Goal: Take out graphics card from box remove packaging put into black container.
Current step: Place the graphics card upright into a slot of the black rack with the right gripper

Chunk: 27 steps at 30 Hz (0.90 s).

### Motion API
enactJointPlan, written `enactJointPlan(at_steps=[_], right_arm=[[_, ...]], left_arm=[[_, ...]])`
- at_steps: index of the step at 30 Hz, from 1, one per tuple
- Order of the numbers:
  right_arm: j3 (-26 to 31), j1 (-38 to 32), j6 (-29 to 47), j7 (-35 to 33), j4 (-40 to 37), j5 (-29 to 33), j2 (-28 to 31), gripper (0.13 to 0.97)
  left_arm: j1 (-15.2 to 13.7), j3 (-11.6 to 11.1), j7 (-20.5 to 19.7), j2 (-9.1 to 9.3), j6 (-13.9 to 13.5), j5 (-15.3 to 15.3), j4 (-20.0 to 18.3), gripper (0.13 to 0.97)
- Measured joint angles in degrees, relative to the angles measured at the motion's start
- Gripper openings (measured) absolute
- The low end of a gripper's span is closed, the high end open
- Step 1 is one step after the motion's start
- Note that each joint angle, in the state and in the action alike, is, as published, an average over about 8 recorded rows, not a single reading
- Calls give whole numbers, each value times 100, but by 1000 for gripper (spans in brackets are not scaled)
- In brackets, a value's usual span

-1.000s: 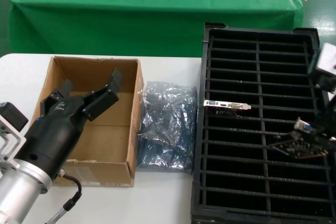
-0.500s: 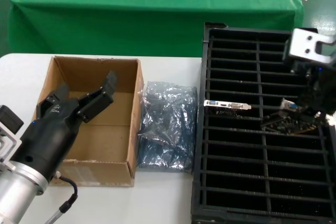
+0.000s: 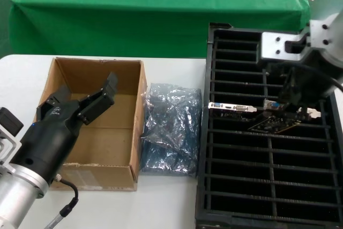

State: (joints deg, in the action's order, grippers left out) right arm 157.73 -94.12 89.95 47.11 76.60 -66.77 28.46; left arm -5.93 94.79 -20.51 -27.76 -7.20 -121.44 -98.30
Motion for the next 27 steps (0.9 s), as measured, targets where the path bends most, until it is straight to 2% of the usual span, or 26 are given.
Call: enactJointPlan(at_steps=[27], right_arm=[[-1,89,0,-744,-1282,8,-784,195]], left_arm=[[-197,87,-79,-8,27,66,241,966]])
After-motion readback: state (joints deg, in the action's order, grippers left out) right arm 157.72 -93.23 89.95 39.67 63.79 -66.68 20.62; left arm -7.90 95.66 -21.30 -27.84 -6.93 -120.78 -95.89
